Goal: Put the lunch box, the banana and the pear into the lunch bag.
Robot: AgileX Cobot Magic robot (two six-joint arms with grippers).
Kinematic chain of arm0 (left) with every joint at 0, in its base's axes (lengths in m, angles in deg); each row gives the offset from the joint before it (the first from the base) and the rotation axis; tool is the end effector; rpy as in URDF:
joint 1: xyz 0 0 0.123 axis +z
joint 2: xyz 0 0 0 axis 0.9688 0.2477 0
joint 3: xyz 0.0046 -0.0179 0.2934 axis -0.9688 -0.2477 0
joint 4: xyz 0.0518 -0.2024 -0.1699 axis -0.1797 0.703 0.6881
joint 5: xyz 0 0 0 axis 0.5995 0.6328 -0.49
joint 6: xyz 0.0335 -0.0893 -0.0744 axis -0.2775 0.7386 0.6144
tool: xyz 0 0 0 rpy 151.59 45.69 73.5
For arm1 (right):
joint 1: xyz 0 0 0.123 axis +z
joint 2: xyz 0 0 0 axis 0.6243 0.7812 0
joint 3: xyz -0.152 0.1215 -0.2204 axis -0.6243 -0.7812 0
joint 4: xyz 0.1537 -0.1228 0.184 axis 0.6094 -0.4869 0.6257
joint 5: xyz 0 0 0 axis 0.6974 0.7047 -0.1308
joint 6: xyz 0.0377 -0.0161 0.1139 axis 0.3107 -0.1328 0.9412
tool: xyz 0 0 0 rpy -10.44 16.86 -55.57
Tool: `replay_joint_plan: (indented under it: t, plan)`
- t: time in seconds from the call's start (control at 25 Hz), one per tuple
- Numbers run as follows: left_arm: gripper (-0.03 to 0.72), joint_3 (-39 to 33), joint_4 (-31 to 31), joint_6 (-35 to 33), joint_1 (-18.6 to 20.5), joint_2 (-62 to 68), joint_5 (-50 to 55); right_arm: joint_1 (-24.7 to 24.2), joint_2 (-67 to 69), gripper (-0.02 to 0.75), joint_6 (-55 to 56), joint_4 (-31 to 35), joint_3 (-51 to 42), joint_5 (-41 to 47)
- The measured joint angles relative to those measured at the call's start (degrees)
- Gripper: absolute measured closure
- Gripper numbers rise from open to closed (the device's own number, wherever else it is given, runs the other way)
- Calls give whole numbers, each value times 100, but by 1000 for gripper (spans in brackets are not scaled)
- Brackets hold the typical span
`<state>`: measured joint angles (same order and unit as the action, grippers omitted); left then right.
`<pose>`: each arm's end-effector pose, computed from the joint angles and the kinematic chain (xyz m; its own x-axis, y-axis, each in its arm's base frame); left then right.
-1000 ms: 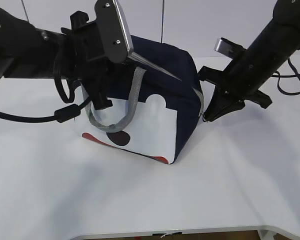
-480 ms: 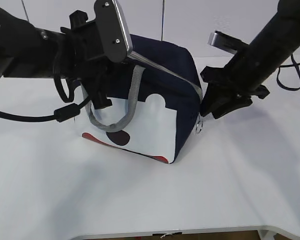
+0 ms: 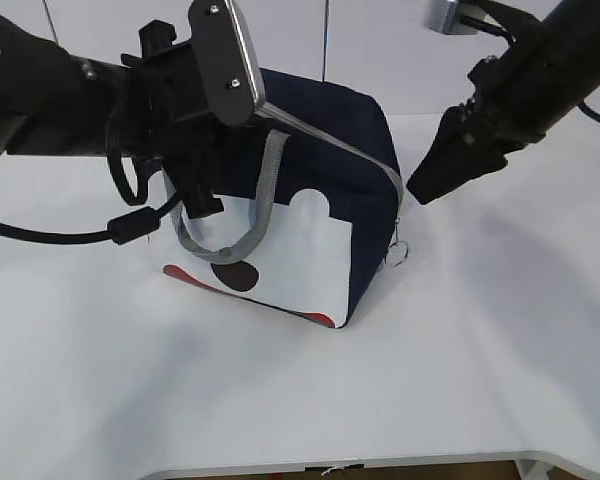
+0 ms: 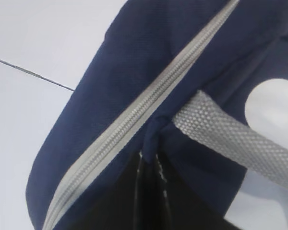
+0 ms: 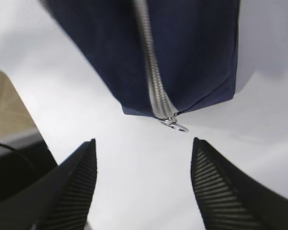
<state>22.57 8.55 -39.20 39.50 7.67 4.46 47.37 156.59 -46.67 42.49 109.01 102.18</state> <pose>0.3345 -0.2387 0.2463 0.2133 0.8129 -0.5419 0.6344 0.3065 0.7096 0.3726 0.1196 0.2808 -0.5333 -0.6663 -0.5212 -0.8338 0.5181 0.1908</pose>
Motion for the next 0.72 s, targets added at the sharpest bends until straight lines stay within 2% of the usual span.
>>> replay_joint_plan:
  t: [0.16, 0.36, 0.44, 0.6, 0.72]
  plan:
    - [702, 0, -70, 0, 0, 0, 0, 0, -125, 233, -944, -223, 0, 10]
    - [669, 0, -141, 0, 0, -25, 0, 0, -240, 233, -1323, -312, 0, 13]
    - [593, 0, -149, 0, 0, -98, 0, 0, -314, 233, -1438, -407, 0, 13]
    - [368, 0, -168, 0, 0, -286, 34, 0, -436, 233, -1578, -493, 0, 33]
    - [273, 0, -168, 0, 0, -430, 55, 0, -445, 233, -1617, -493, 0, 33]
